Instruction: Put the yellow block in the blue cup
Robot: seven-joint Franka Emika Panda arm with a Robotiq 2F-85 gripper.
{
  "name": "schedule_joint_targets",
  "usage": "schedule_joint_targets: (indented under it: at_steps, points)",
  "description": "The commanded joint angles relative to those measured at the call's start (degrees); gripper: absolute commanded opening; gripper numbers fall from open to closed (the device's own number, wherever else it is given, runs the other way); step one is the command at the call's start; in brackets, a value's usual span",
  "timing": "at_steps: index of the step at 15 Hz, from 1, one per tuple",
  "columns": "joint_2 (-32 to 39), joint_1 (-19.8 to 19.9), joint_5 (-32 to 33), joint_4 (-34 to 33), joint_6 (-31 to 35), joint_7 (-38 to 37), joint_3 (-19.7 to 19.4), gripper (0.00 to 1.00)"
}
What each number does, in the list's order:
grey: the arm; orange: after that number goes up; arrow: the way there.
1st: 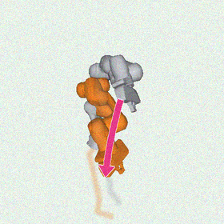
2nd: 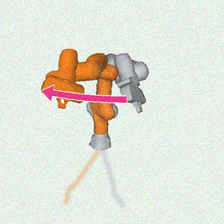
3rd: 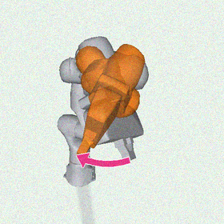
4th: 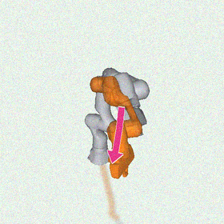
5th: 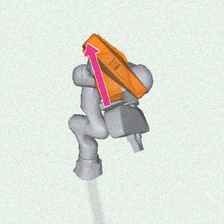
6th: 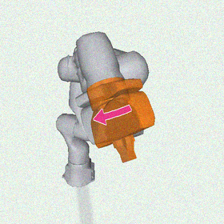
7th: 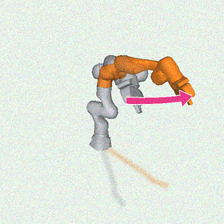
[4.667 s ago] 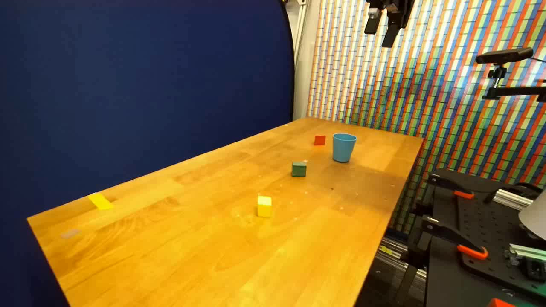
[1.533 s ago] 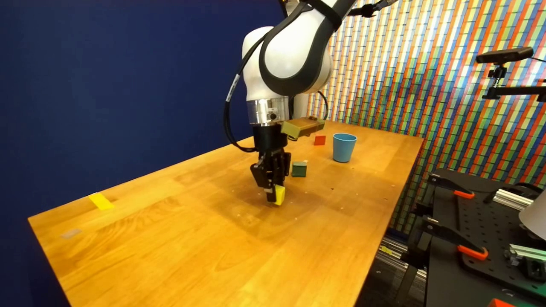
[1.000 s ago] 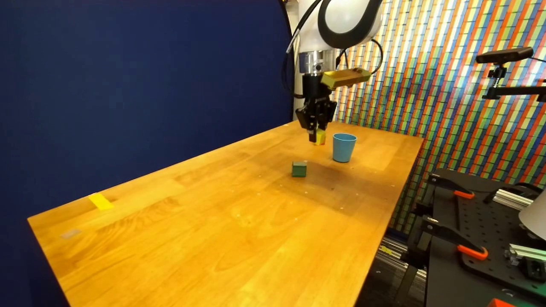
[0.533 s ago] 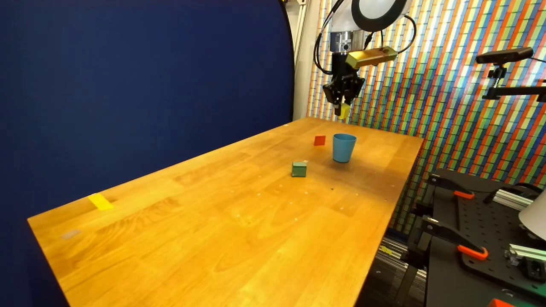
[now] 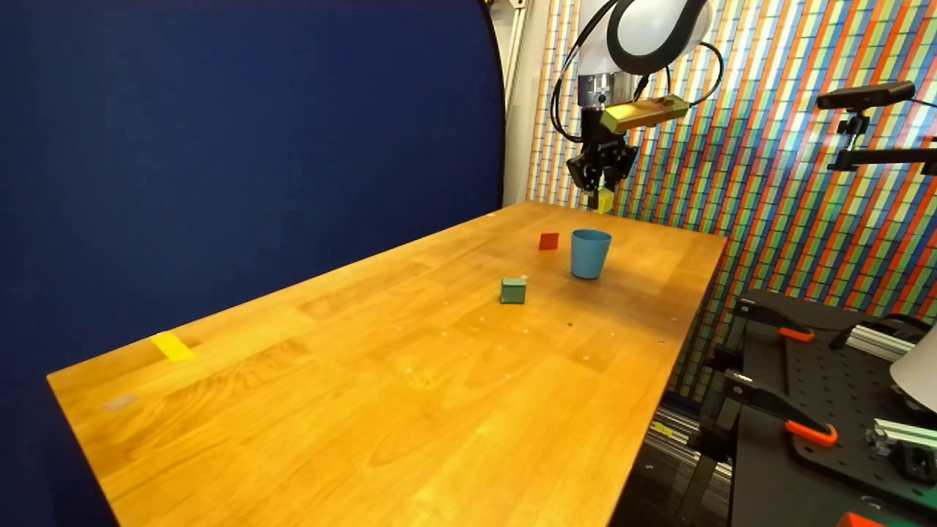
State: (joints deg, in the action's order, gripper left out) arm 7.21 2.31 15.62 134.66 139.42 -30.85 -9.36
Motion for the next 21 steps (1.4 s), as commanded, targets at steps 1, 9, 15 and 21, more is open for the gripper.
schedule_joint_targets:
  at_steps: [1,9,15,21]
  points:
    - [2.2,0.2,0.6,-0.5,2.0,-1.5,-0.1,0.17]
    - [7.9,-0.8,-0.1,-2.8,4.3,-1.0,-0.7,0.17]
    - [8.2,-0.8,-2.0,-3.0,4.1,1.0,-0.4,0.82]
    - [7.8,-0.9,-6.4,-2.1,3.1,4.0,0.2,1.00]
